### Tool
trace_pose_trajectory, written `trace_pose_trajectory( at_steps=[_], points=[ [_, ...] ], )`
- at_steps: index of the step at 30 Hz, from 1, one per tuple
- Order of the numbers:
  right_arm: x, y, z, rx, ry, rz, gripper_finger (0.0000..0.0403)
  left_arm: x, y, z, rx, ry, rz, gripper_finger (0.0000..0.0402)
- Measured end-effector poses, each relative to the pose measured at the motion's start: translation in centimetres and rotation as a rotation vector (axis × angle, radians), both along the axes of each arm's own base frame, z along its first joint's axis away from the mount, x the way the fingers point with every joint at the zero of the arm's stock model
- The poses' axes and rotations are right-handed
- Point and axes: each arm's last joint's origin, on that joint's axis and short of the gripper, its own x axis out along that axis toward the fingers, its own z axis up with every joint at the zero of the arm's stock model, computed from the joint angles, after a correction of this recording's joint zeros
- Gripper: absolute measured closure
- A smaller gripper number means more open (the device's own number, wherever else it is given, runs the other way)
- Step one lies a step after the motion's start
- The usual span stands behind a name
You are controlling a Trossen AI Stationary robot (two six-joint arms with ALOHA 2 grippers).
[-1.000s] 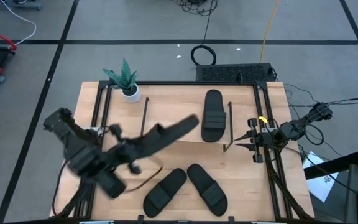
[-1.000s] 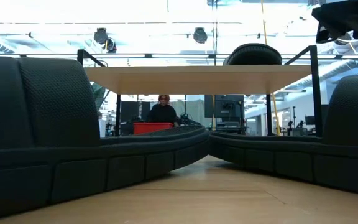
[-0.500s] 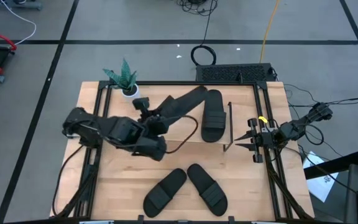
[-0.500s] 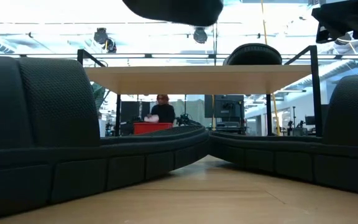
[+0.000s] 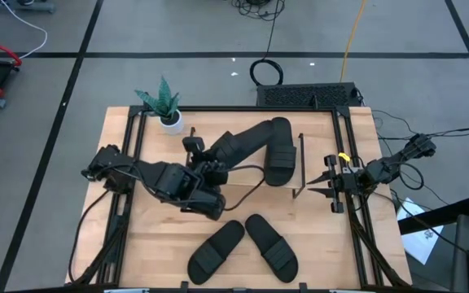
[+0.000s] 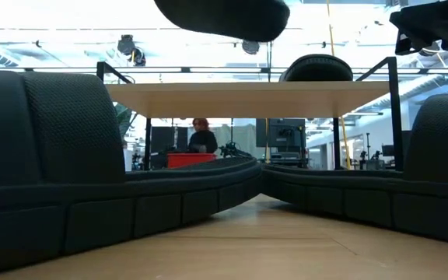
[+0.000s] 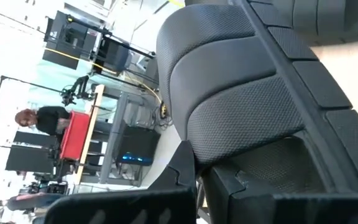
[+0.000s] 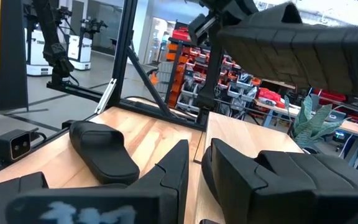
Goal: Pick and place slides into the shelf
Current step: Put the top left black slide on the shelf
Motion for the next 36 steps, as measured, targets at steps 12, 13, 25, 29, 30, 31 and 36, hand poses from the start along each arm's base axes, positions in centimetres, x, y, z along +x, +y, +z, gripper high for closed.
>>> trace_pose_trajectory(
  at_steps=[12,13,25,29,30,31,36],
  points=[
    [0.0,0.0,0.0,0.024,0.0,0.002,0.0339,-3.6,3.3,3.8,-0.2,-0.205,0.104,0.0401],
    [0.0,0.0,0.1,0.026,-0.003,0.002,0.0339,-4.1,3.9,4.2,-0.248,-0.219,0.114,0.0401],
    [0.0,0.0,0.3,0.04,-0.028,0.002,0.0339,-8.7,6.2,8.0,-0.828,-0.133,-0.229,0.0401],
    [0.0,0.0,0.4,0.039,-0.033,0.001,0.0339,-9.4,5.7,7.5,-1.04,-0.085,-0.146,0.0401],
    [0.0,0.0,0.4,0.039,-0.032,0.002,0.0339,-9.4,5.5,7.3,-1.072,-0.073,-0.115,0.0401],
    [0.0,0.0,0.4,0.039,-0.032,0.002,0.0339,-9.3,5.2,7.1,-1.096,-0.074,-0.097,0.0401],
    [0.0,0.0,0.4,0.022,-0.033,0.001,0.0339,-9.8,3.4,7.7,-1.047,-0.123,-0.123,0.0401]
  ],
)
